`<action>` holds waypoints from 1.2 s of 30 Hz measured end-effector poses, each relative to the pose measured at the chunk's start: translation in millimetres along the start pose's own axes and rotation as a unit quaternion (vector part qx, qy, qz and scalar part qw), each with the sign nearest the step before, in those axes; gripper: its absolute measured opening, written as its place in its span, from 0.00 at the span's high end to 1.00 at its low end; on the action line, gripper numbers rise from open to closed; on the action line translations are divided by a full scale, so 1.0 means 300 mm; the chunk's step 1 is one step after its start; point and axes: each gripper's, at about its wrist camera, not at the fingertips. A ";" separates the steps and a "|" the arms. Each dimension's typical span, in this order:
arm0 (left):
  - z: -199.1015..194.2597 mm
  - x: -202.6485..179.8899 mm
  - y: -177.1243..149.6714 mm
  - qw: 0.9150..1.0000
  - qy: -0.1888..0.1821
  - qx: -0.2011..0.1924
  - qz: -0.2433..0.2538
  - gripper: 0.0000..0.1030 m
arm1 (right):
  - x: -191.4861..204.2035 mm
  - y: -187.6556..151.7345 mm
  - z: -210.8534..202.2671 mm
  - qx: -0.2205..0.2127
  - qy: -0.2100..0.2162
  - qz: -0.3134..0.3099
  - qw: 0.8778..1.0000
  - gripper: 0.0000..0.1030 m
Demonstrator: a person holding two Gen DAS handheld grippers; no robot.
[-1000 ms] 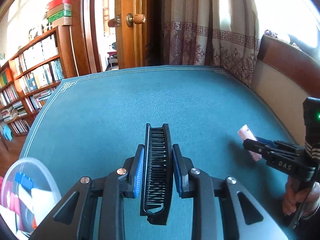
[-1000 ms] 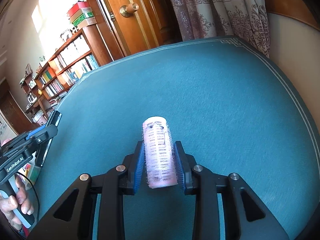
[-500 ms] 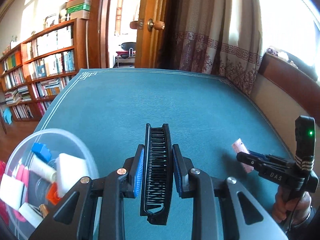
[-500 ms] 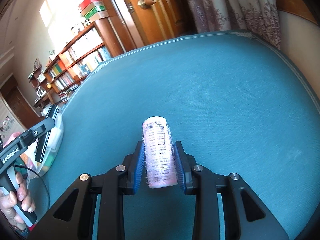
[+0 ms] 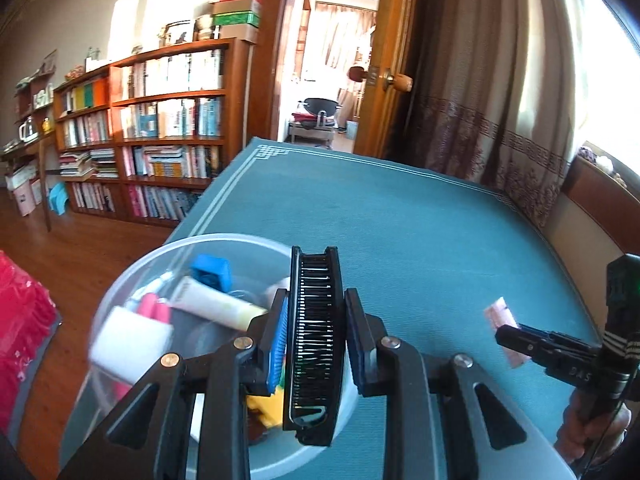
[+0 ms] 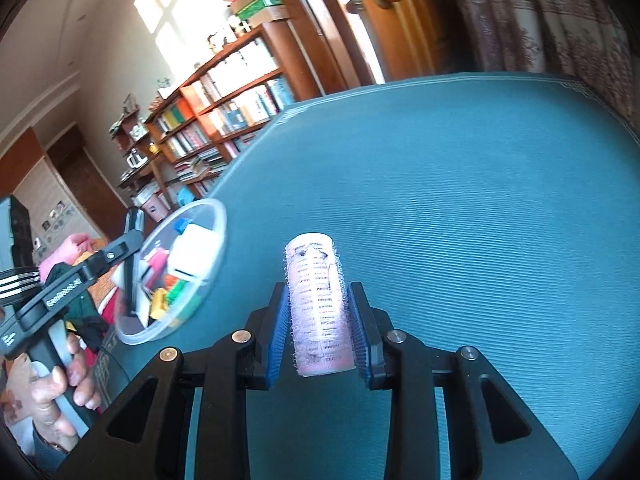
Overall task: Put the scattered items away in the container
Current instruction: 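Carry the black comb and pink roller over the bowl with both grippers, then open the left gripper to drop the comb while the right gripper holds the roller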
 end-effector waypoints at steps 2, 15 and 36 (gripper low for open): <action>-0.006 0.041 -0.002 1.000 0.008 -0.002 -0.011 0.71 | 0.053 0.006 0.008 0.002 0.009 -0.013 1.000 0.69; -0.030 0.192 -0.026 0.999 0.025 -0.009 -0.034 0.71 | 0.294 0.054 0.100 0.017 0.052 -0.069 0.996 0.69; -0.063 0.293 -0.041 0.998 0.039 -0.016 -0.050 0.71 | 0.496 0.048 0.281 0.055 0.042 -0.142 0.987 0.69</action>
Point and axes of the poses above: each gripper's, at about its wrist camera, not at the fingertips, and z roughly the way its jaws point, x to its left, y to its top, and after that the axes turned 11 degrees about x, right-handed
